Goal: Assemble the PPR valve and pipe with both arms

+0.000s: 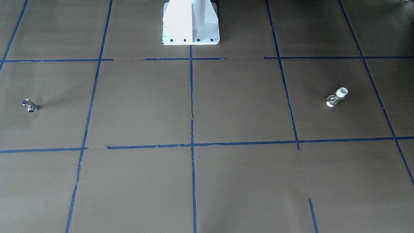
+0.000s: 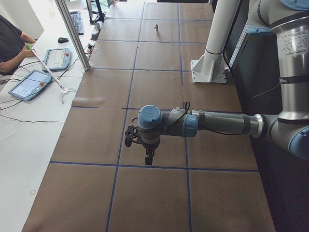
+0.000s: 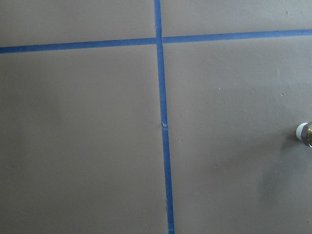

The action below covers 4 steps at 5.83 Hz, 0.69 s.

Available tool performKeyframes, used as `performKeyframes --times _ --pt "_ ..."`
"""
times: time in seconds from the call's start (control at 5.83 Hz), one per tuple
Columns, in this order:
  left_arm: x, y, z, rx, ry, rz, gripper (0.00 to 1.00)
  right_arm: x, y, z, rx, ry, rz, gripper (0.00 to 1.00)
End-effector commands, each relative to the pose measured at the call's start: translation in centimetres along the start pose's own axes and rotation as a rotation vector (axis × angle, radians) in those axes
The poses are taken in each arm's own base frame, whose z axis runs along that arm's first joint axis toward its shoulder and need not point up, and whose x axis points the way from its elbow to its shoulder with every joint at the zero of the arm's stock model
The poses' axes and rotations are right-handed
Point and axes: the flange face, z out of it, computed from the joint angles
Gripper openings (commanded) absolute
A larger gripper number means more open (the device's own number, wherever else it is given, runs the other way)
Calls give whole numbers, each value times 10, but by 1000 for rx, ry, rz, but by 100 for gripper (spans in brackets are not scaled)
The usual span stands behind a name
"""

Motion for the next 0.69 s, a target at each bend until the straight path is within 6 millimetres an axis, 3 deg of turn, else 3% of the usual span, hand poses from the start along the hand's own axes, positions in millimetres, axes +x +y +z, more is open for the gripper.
performKeyframes --times 0.0,0.51 --pt "-3 9 3 -5 9 -2 100 0 0 0 0 -1 0 100" --pt "14 5 -3 15 82 12 100 -1 -1 0 2 -2 -17 100"
